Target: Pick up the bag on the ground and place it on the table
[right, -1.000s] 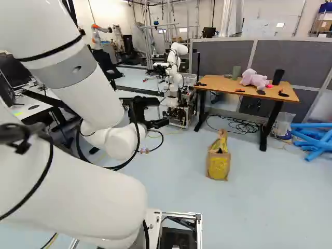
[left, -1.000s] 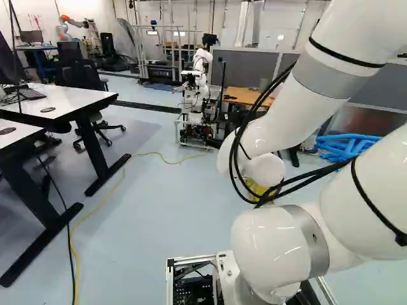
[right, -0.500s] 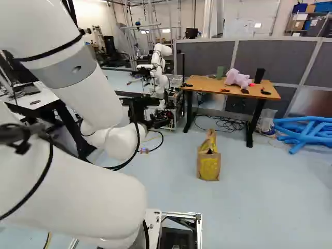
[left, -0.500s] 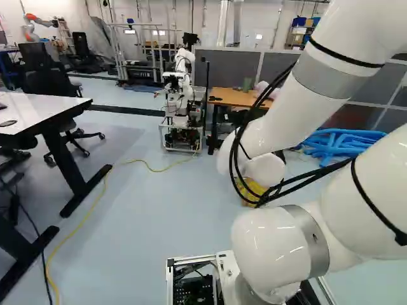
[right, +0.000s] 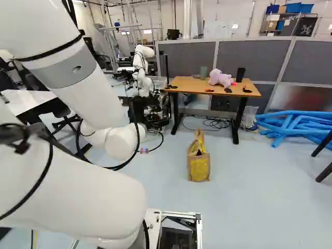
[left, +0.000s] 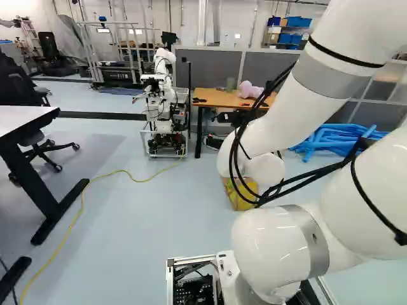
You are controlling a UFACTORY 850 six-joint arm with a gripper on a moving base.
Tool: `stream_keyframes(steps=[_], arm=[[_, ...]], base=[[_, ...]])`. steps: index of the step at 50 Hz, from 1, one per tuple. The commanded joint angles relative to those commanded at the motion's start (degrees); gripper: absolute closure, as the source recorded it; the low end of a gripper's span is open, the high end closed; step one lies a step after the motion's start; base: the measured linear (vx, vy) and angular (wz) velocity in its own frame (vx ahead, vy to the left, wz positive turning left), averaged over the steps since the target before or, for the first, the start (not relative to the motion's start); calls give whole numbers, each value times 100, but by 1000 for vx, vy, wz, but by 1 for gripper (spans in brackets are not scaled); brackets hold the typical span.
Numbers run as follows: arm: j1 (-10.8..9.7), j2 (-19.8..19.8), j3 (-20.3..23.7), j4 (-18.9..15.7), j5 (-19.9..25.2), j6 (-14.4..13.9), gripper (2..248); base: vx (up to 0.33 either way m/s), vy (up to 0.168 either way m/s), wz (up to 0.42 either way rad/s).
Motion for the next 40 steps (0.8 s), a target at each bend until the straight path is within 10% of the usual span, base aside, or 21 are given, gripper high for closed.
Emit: stream_keyframes(steps=[40], arm=[[0,0,0,0,0,0,3]], base=[[134,-86,-235]])
